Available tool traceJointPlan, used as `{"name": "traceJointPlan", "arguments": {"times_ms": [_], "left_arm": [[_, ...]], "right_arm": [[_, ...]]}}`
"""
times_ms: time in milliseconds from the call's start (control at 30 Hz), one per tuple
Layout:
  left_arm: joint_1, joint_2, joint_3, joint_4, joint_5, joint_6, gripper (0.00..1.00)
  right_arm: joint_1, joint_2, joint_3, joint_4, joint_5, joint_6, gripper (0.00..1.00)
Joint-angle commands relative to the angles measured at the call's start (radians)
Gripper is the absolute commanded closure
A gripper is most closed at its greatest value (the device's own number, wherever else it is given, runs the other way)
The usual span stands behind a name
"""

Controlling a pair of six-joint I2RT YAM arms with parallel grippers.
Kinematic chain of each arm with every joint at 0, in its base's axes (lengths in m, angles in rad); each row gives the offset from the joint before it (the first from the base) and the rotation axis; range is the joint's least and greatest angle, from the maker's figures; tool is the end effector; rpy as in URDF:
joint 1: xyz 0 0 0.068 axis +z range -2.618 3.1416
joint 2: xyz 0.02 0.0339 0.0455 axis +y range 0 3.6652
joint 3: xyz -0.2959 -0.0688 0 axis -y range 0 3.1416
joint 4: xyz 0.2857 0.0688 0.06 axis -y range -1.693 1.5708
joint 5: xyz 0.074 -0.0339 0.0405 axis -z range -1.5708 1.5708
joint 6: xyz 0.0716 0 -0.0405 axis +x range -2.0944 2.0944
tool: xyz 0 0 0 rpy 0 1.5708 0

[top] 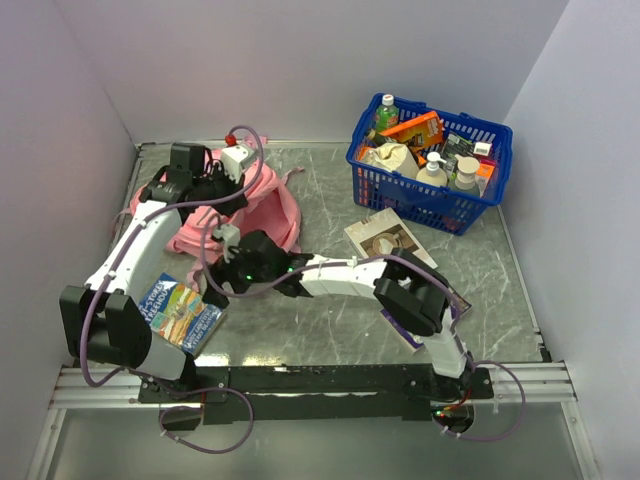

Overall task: Pack the student bag
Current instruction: Place the book in the student bag, then move the book to the center of the board.

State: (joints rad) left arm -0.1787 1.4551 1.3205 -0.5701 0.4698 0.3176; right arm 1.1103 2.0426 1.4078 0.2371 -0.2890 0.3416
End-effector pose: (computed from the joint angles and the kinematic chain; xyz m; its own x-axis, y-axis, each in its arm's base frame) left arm 0.3702 -0.0998 0.3392 -0.4501 0.3643 -0.8153 0.6721 0.7394 -0.0407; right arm 0.2269 0.5032 0.2007 -0.4889 -0.2631 -0.8317 -0.8614 0.2958 0.4129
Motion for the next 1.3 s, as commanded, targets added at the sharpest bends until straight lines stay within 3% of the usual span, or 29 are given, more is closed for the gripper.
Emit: {"name": "traceJointPlan", "arguments": {"times_ms": [0, 167, 500, 700, 733, 833, 933, 967, 1000, 1267], "left_arm": [[0.007, -0.053, 0.063, 0.019, 0.038, -0.028, 0.99], [0.007, -0.073, 0.058, 0.013, 0.024, -0.011, 0.99], [0.018, -0.073, 0.091, 0.004, 0.069, -0.015, 0.99], [0.027, -0.065, 0.088, -0.002, 0.067, 0.0, 0.99], [0.028, -0.064, 0.088, -0.005, 0.069, 0.0, 0.99], [0.038, -0.065, 0.08, -0.008, 0.073, 0.003, 0.99], [0.044, -0.075, 0.071, -0.008, 0.075, 0.005, 0.99], [0.044, -0.076, 0.069, -0.008, 0.076, 0.006, 0.99], [0.045, -0.078, 0.069, -0.008, 0.073, 0.008, 0.99], [0.053, -0.068, 0.085, -0.016, 0.067, 0.011, 0.99]], "right_arm": [[0.011, 0.071, 0.12, -0.16, -0.036, -0.006, 0.07], [0.014, 0.14, 0.199, -0.199, -0.07, 0.017, 0.14], [0.023, 0.241, 0.35, -0.459, -0.016, -0.016, 0.22], [0.036, 0.254, 0.349, -0.487, 0.023, -0.024, 0.46], [0.039, 0.258, 0.35, -0.492, 0.034, -0.027, 0.56], [0.042, 0.268, 0.356, -0.501, 0.044, -0.029, 0.73], [0.045, 0.255, 0.353, -0.504, 0.073, -0.032, 0.8], [0.045, 0.248, 0.327, -0.489, 0.08, -0.03, 0.85], [0.045, 0.24, 0.32, -0.475, 0.085, -0.027, 1.0], [0.04, 0.159, 0.156, -0.404, 0.143, 0.006, 1.0]]}}
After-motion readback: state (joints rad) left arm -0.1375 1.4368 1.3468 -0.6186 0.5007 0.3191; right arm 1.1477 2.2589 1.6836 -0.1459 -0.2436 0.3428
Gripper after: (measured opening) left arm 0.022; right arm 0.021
